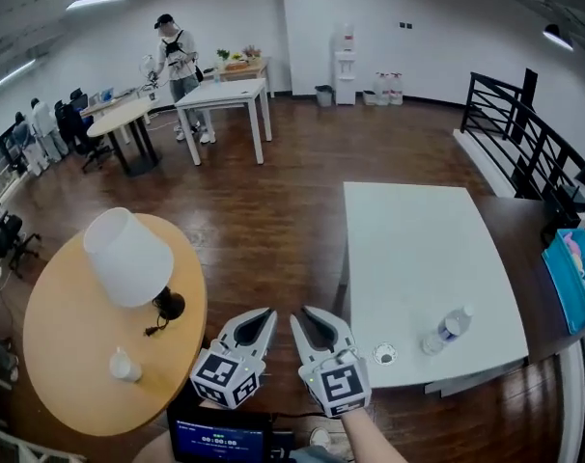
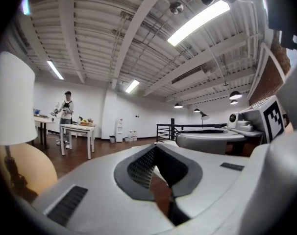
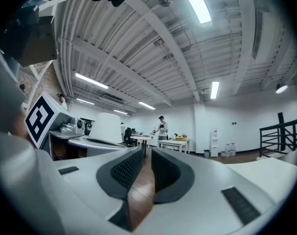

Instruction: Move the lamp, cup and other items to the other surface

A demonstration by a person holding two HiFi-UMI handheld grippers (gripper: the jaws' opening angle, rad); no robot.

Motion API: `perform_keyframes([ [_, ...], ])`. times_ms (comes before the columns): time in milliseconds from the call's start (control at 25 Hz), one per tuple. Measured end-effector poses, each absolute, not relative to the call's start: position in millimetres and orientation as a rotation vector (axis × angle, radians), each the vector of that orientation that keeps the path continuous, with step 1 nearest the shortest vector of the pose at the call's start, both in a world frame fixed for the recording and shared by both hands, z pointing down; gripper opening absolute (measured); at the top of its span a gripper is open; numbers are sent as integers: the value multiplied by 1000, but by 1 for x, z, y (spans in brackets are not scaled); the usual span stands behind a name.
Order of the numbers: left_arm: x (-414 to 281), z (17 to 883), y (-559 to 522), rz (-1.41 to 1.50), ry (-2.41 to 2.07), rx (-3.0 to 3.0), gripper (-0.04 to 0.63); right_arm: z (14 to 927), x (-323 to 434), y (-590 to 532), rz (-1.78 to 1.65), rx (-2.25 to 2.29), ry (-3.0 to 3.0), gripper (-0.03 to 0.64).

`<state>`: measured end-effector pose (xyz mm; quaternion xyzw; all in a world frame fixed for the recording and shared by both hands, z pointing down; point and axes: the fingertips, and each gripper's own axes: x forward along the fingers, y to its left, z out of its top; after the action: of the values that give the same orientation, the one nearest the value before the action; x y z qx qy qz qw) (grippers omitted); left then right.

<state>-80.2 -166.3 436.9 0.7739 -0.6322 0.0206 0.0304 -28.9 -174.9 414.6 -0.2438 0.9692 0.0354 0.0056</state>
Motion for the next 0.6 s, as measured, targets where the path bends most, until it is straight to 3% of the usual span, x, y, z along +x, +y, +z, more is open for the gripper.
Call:
perform_keyframes([
  [240, -132, 430, -129, 34, -2079, 2263, 6, 413, -83, -142, 108, -577, 3079, 34],
  [600, -139, 429, -116, 40, -2112, 2228, 6, 415, -98, -127, 117, -497, 3102, 20],
])
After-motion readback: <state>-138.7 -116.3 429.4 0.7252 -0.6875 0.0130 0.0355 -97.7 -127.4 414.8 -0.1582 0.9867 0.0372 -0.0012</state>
